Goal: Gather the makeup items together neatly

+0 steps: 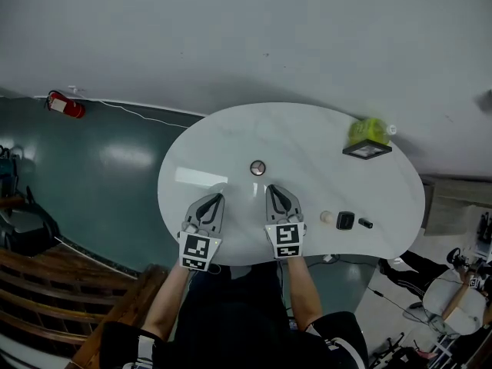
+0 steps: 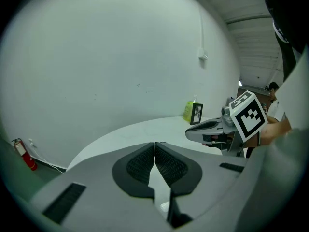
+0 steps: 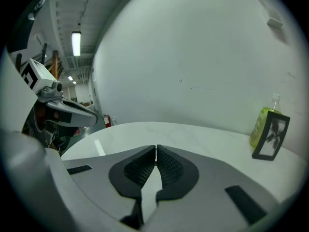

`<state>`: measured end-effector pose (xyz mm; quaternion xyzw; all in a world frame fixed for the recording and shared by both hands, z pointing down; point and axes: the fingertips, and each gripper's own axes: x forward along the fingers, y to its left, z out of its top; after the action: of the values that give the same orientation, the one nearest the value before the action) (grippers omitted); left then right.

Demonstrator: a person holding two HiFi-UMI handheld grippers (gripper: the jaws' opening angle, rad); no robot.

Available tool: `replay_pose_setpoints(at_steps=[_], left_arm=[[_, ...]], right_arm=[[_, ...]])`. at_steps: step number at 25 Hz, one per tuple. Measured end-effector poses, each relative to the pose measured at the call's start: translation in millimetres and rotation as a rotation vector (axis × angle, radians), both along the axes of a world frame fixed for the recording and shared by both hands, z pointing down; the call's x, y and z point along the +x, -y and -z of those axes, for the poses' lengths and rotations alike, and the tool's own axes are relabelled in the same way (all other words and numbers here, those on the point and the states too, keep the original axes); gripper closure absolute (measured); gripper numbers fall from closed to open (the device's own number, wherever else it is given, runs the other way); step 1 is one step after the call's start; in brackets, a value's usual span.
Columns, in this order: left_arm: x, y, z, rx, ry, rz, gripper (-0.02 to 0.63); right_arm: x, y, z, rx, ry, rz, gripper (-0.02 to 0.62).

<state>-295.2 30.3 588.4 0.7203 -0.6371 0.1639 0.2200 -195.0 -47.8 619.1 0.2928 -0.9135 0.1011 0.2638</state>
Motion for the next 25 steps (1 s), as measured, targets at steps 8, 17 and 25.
replay_pose_setpoints(at_steps=[8,17,25], left_arm=[[-12,11,-32,-0.054,-0.027,-0.014,0.586],[-23,11,-41,-0.079,-0.035,0.005,0.586],[-30,13,-48,-0.093,-0.043,0.021,0.586]], right_arm=[[-15,16,-37,-0.027,-0.043,0.002,0.560],[-32,27,-60,-0.061,-0.063,0.038,0.493],[-43,32,-80,-0.100,-0.078,0.061,0.353]])
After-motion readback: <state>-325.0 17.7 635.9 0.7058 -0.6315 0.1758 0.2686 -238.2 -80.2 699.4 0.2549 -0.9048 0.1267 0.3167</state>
